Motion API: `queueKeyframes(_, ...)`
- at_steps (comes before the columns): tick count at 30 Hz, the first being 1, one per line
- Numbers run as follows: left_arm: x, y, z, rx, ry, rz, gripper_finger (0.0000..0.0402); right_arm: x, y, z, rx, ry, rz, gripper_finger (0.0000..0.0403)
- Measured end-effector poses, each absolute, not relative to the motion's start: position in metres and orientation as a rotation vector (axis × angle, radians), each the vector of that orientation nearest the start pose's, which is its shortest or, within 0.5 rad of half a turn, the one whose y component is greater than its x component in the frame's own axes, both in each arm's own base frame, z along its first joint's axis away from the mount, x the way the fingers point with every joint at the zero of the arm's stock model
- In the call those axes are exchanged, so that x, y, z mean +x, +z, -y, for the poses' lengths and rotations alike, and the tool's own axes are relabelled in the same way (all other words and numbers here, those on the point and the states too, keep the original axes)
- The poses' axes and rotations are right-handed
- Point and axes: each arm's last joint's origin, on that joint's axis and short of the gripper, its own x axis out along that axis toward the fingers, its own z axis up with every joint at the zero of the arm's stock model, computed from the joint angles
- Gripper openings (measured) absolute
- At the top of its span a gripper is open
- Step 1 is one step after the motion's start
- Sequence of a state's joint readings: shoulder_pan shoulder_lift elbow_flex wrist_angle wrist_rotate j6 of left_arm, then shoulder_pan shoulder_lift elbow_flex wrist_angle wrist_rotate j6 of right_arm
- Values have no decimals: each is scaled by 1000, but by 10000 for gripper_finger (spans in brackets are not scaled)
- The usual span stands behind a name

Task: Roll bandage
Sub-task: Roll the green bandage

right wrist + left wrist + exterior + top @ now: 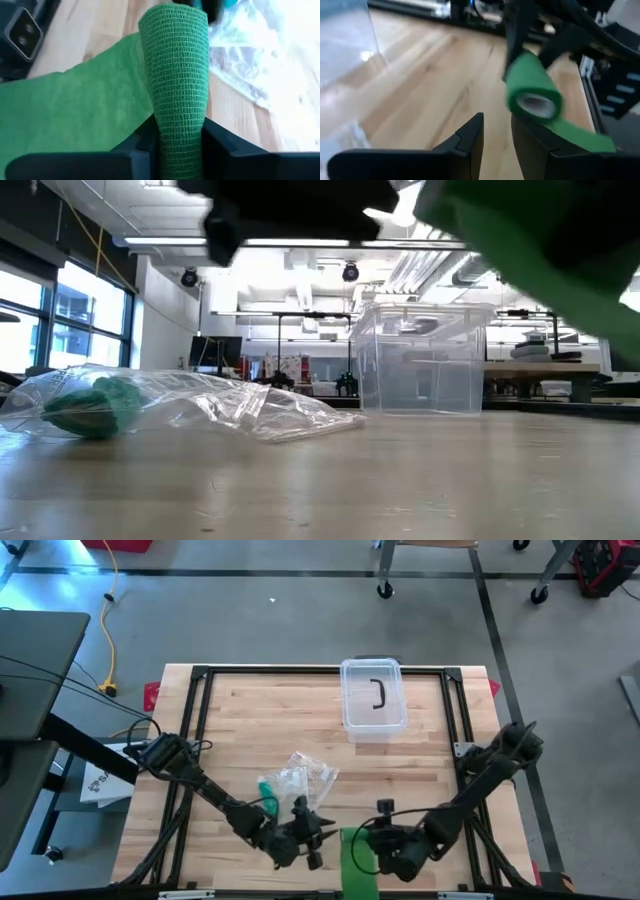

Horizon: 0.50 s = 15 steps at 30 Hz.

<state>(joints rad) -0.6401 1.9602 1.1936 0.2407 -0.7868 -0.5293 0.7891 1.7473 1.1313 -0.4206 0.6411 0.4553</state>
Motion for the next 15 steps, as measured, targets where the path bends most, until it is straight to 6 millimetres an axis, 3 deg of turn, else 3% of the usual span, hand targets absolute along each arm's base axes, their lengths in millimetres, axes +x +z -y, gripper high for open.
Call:
queueKeyframes(5,354,184,225,-203,194,-295,116,250,202,-239,-262,-35,-730,90)
queueKeyframes(15,362,183,218,-456,133,-334,165,243,203,-245,-437,-66,-666,87)
